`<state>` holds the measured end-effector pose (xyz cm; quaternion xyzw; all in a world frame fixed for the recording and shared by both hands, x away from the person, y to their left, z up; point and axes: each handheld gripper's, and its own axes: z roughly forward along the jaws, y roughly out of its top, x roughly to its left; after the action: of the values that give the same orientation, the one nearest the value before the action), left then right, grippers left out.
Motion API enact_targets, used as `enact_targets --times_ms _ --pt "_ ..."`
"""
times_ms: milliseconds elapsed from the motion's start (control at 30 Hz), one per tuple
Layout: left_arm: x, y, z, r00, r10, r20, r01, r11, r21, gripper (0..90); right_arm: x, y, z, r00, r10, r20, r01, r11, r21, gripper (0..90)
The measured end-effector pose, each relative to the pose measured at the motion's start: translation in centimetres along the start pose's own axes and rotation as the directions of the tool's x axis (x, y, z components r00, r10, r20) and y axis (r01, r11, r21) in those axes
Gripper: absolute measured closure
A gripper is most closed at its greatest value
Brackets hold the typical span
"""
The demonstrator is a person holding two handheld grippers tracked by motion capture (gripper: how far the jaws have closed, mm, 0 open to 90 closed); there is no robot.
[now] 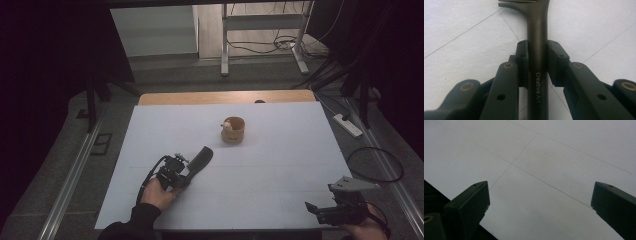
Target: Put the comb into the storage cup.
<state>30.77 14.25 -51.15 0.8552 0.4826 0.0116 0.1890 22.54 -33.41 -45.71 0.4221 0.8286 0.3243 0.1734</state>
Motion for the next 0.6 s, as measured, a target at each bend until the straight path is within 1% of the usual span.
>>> enact_targets --times_ms 100,167,267,333,367,433,500,600 --pt "0.5 -0.1 -0.1 0.9992 -0.012 0.038 0.013 0.9999 -0.009 72.0 0.0 0.0 0.0 1.0000 -0.002 0.000 0.002 1.000 0.001 2.1" --pt "0.7 -0.2 -0.2 0.9987 -0.020 0.047 0.020 0.9997 -0.012 72.0 0.0 0.0 0.0 1.0000 -0.002 0.000 0.002 1.000 0.000 2.1" --pt "0.7 -0.2 -0.4 0.9987 -0.012 0.050 0.013 0.9996 -0.024 72.1 0.0 0.0 0.0 1.0000 -0.003 0.001 0.003 1.000 -0.001 2.1" --pt "0.6 -0.3 -0.6 0.9977 -0.003 0.068 0.006 0.9989 -0.045 72.0 0.0 0.0 0.0 1.0000 -0.003 0.001 0.003 1.000 -0.001 2.1" --pt "0.6 -0.3 -0.8 0.9962 -0.001 0.087 0.006 0.9981 -0.062 72.0 0.0 0.0 0.0 1.0000 -0.002 0.001 0.002 1.000 -0.001 2.1" --pt "0.7 -0.4 -1.1 0.9948 0.004 0.101 0.004 0.9968 -0.080 72.0 0.0 0.0 0.0 1.0000 -0.002 0.001 0.002 1.000 -0.002 2.1" --pt "0.8 -0.5 -1.3 0.9938 0.010 0.111 0.001 0.9952 -0.098 72.0 0.0 0.0 0.0 1.0000 -0.002 0.000 0.002 1.000 -0.002 2.1" --pt "0.7 -0.7 -1.6 0.9936 0.020 0.111 -0.007 0.9932 -0.116 72.0 0.0 0.0 0.0 1.0000 -0.002 0.001 0.002 1.000 -0.003 2.1"
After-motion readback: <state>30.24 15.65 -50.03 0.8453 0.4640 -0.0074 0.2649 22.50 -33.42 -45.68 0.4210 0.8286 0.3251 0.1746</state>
